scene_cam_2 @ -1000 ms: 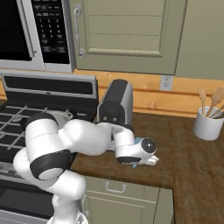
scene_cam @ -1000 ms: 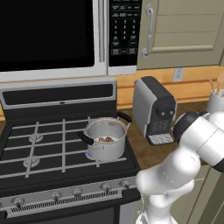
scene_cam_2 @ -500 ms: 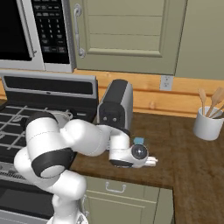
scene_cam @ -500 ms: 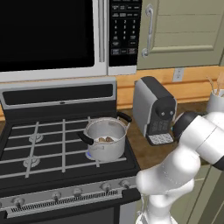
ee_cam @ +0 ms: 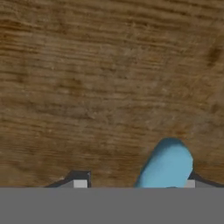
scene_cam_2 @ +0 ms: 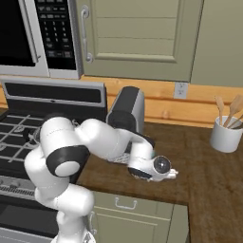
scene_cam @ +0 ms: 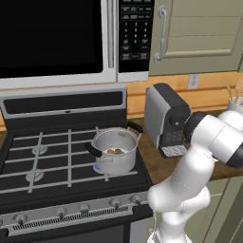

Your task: Put the sweet potato and mushroom in the pot. Retrieve the spatula and lightly stir the vegetables in the pot.

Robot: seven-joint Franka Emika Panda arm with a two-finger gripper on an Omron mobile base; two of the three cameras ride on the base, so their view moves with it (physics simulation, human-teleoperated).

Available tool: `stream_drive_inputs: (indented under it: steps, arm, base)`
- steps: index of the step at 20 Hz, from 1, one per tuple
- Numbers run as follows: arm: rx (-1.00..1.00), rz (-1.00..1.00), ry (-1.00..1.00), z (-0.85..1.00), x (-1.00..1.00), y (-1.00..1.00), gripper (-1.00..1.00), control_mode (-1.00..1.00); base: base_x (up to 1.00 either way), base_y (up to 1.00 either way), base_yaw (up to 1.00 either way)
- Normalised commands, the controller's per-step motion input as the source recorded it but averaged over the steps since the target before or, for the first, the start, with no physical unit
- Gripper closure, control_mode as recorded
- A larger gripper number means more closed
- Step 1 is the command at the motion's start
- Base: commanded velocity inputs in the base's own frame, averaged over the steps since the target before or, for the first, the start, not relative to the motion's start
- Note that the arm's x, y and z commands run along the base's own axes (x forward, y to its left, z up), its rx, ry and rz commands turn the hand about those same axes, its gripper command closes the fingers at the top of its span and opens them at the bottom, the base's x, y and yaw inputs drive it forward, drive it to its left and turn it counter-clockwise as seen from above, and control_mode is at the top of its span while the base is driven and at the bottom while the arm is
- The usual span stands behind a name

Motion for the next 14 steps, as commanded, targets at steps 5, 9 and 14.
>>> stream_drive_inputs:
  steps: [5,9,14]
  arm:
    - [-0.17,-0.08,-0.09,-0.77,-0.24,0.04,1.0,-1.0]
    - [-0.11,-0.09,-0.16,-0.2,-0.31,0.01,1.0,-1.0]
    - [-0.02,-0.01,-0.2,0.64,-0.43,0.0,1.0,-1.0]
  base:
    - [0.0,0.0,0.0]
    - [0.0,0.0,0.0]
    - [0.0,0.0,0.0]
